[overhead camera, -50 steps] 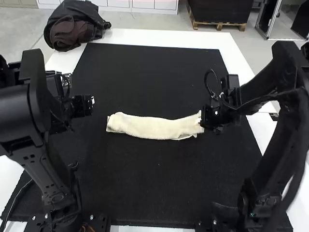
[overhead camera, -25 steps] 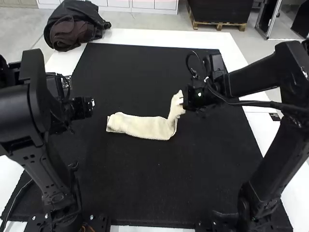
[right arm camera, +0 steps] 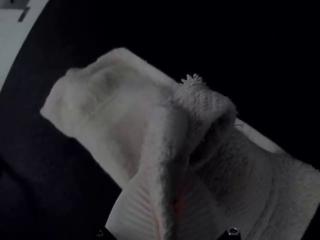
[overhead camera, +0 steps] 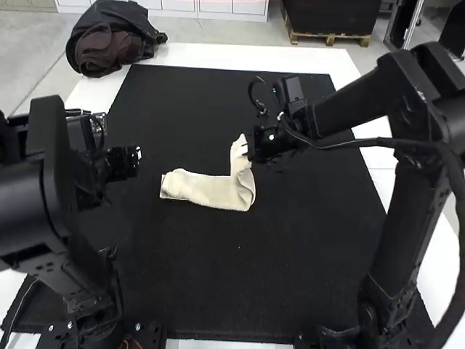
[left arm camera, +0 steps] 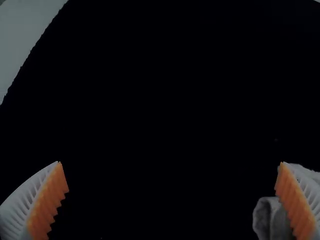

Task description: Fold the towel.

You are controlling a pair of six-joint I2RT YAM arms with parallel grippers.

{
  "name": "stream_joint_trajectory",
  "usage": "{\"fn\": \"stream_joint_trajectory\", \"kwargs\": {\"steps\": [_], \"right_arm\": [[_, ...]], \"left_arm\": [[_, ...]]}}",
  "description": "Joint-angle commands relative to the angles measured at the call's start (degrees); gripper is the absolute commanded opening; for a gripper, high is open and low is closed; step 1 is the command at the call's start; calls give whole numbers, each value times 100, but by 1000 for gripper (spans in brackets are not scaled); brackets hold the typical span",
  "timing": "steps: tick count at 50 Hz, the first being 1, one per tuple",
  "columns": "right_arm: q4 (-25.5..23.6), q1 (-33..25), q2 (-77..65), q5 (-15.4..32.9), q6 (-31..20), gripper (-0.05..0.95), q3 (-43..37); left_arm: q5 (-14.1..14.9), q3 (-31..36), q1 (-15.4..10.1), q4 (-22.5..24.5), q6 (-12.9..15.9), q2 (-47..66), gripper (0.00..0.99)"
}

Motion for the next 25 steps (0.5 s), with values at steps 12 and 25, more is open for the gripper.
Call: {"fn": "stream_joint_trajectory", "kwargs": {"steps": [12, 25], "right_arm": [[149, 659, 580, 70, 222, -26, 719], [158, 1028, 1010, 88, 319, -26, 1158]], "left_arm": [[-173, -249, 60, 18, -214, -377, 969], [-235, -276, 60, -35, -222, -439, 969]]}}
